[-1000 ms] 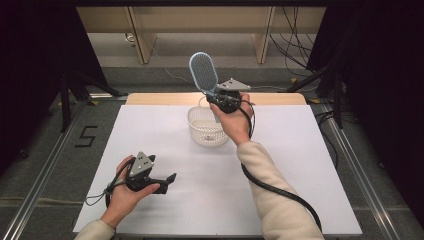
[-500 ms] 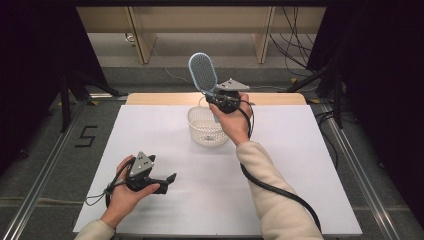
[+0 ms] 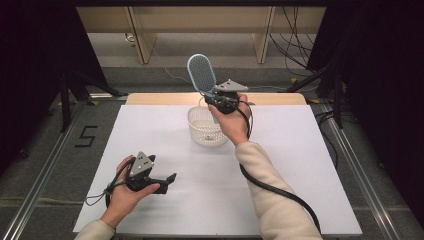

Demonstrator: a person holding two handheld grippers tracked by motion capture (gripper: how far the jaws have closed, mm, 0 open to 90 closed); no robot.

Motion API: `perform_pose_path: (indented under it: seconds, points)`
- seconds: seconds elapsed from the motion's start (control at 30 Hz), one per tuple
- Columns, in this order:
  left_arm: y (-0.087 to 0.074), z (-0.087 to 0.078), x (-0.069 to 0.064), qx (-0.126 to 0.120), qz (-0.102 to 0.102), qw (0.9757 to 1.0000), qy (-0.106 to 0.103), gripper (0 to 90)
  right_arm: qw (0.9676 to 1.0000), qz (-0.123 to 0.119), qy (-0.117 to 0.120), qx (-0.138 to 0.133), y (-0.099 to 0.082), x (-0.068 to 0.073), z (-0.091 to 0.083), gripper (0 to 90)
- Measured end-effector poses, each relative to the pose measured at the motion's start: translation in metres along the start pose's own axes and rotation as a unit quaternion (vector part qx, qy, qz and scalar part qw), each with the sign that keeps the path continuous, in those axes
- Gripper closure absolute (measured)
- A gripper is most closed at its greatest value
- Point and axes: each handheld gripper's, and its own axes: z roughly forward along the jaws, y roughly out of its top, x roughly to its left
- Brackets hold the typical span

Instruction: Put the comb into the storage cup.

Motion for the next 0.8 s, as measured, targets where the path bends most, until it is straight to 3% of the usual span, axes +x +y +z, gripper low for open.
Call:
perform_pose_path:
  seconds: [0.8]
  points:
    - [0.0001, -0.0002, -0.0002, 0.0, 0.001, 1.0, -0.001, 2.5, 1.0, -0.002, 0.003, 0.006, -0.0047, 0.0014, 0.0049, 70.6]
